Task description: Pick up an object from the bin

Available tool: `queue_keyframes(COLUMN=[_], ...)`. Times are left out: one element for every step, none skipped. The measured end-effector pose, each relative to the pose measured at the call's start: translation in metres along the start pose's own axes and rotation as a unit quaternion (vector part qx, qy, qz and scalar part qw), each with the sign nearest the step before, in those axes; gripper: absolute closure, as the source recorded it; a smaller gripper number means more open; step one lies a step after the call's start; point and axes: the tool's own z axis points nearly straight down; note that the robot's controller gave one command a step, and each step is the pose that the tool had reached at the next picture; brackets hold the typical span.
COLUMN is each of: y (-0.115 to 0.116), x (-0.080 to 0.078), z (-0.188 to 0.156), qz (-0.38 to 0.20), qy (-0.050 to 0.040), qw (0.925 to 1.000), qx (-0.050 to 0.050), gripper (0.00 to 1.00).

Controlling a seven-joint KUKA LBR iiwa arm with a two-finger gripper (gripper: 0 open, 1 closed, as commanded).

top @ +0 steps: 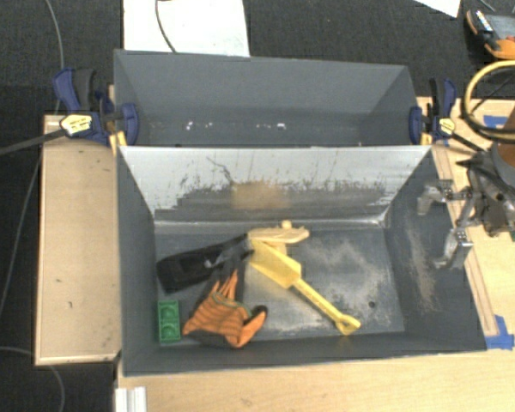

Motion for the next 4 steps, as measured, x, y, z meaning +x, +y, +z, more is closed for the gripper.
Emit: queue_keyframes(y=[0.131,0.105,0.156,0.166], x=[0.020,-0.003,0.059,0.046], z=[0.175,0.097,0.143,0.173], qz=[-0.022,-0.070,-0.062,-0.098], qy=[0.0017,-0.0070,0.0008,-0.0117], qw=[0.9998,0.9975,0.9981,0.9951], qx=[-0.002,0.003,-0.001,0.004], gripper=[0.00,0.00,0.00,0.00])
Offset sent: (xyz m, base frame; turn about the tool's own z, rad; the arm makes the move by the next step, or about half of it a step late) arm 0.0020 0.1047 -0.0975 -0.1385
